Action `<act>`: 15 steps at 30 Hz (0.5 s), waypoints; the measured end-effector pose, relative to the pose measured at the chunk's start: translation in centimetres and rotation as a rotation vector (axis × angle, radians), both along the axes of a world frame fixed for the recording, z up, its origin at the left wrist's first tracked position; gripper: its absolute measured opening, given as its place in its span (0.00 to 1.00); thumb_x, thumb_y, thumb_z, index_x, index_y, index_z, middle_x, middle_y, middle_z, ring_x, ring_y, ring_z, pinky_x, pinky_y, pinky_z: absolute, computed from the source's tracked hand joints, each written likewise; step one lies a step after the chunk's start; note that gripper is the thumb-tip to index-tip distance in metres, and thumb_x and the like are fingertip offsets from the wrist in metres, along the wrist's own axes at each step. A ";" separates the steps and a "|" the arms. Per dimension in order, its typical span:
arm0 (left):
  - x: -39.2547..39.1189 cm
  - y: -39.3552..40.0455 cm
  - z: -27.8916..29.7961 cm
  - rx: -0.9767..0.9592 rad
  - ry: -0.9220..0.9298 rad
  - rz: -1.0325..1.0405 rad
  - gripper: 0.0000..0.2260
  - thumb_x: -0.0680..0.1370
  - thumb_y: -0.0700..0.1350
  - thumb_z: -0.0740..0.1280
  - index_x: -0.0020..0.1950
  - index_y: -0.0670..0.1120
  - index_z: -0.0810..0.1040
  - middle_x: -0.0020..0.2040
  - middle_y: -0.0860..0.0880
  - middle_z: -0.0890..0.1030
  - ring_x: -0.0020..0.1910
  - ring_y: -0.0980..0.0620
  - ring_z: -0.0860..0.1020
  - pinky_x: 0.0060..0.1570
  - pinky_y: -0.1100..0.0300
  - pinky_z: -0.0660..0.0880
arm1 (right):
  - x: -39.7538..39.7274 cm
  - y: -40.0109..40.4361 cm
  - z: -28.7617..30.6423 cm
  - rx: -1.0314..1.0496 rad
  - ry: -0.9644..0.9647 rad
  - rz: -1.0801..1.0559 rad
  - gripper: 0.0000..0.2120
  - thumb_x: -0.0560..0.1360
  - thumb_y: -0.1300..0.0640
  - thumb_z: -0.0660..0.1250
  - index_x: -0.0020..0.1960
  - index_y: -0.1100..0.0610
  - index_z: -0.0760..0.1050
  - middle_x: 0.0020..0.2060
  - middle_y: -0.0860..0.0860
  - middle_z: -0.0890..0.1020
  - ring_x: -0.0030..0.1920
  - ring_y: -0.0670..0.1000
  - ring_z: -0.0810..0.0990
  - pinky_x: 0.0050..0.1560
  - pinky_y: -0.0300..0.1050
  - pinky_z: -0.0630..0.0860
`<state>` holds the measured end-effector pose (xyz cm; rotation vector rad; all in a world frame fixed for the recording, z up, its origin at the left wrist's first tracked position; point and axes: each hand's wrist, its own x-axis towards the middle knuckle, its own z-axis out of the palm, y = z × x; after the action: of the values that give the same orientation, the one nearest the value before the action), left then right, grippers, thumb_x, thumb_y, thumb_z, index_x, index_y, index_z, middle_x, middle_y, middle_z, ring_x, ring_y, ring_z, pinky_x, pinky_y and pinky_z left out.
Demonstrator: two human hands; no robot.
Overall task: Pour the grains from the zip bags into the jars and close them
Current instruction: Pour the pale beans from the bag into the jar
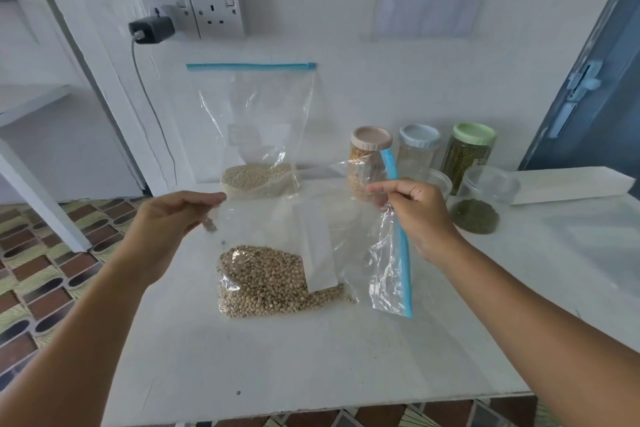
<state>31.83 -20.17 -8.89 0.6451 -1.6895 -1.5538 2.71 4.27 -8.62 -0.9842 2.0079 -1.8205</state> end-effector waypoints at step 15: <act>-1.8 0.2 0.6 -0.071 0.018 0.075 0.13 0.81 0.30 0.65 0.50 0.44 0.87 0.55 0.44 0.87 0.64 0.42 0.81 0.68 0.47 0.73 | -0.9 0.2 -0.8 0.008 0.000 0.069 0.15 0.82 0.67 0.67 0.52 0.50 0.88 0.51 0.48 0.88 0.51 0.48 0.86 0.56 0.39 0.82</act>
<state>30.02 -19.98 -8.28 0.6493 -1.6801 -1.4368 1.78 4.45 -9.37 -1.0383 1.9549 -1.7756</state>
